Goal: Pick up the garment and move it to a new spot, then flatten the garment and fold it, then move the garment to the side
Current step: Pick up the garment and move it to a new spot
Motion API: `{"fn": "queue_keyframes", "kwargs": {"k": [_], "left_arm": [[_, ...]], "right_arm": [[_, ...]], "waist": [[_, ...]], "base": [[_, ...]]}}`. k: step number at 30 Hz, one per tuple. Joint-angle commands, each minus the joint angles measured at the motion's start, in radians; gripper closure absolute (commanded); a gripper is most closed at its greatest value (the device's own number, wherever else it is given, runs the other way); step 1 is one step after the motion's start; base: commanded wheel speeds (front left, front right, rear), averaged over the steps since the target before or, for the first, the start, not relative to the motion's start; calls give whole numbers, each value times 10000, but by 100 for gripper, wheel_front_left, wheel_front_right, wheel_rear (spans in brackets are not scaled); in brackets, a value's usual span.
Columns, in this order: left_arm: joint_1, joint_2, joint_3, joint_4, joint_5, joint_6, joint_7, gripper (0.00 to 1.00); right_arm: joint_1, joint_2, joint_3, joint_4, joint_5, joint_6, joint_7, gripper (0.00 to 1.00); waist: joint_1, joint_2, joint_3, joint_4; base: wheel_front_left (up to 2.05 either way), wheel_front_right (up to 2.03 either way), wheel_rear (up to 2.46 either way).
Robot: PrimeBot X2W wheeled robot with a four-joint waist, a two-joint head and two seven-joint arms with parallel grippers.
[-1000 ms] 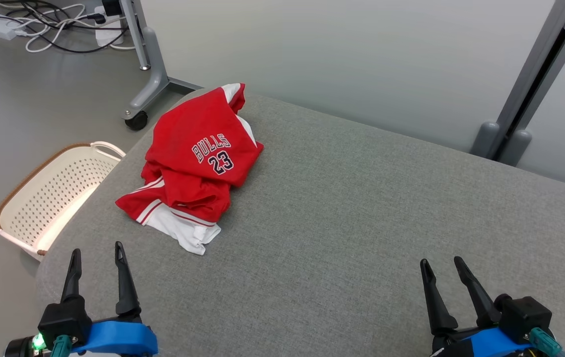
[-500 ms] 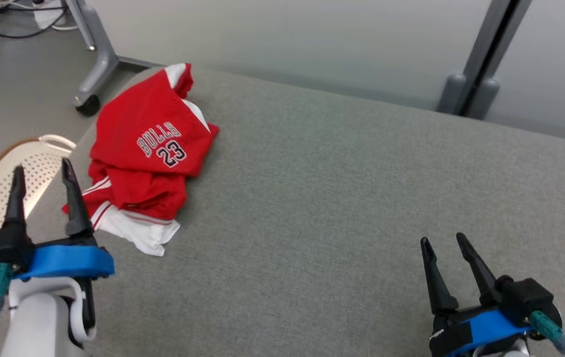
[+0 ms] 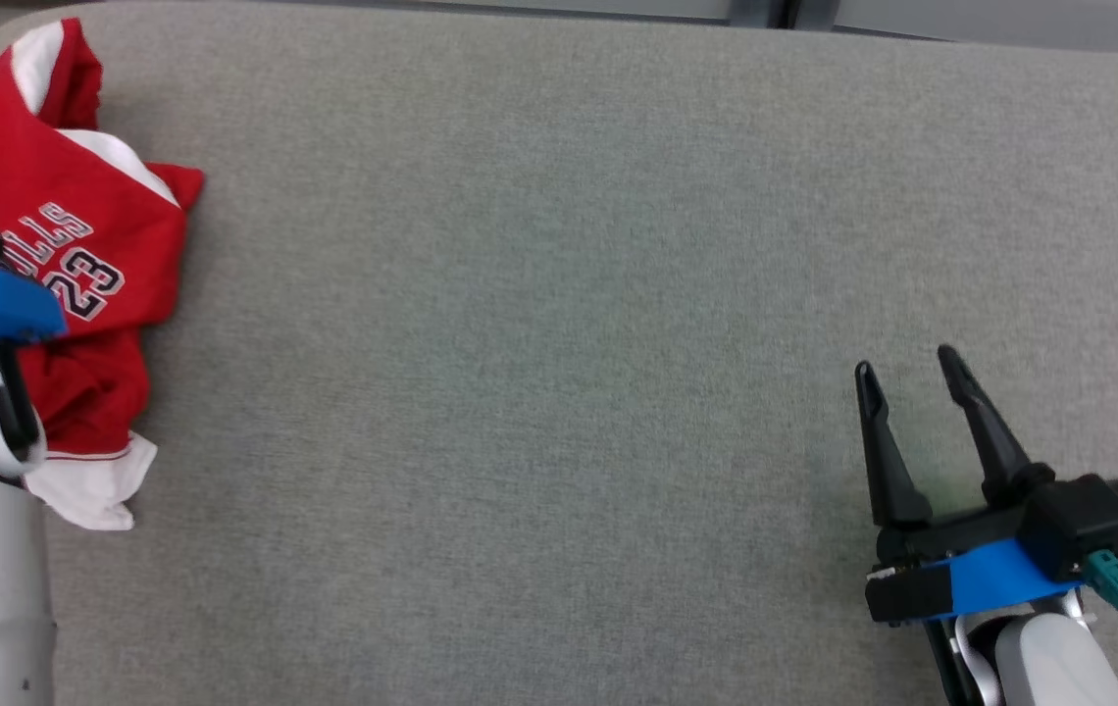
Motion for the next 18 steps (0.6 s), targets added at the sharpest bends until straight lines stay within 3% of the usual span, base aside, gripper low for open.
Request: {"fn": "queue_keyframes", "kwargs": {"k": [1, 7, 18], "left_arm": [[-277, 117, 64, 148, -46, -45, -27, 0], [-1806, 744, 70, 1766, -126, -251, 256, 0], [-3512, 1495, -476, 4939, 0, -655, 1906, 0]], "right_arm": [[-171, -56, 12, -119, -27, 4, 25, 0], [-432, -123, -344, -923, -276, 4, 157, 0], [-440, -119, -529, -1498, -184, 4, 208, 0]], "waist": [[-3, -2, 162, -39], [-3, -2, 1036, -526], [-3, -2, 1730, -883]], "base": [[0, 0, 0], [0, 0, 0], [0, 0, 0]]}}
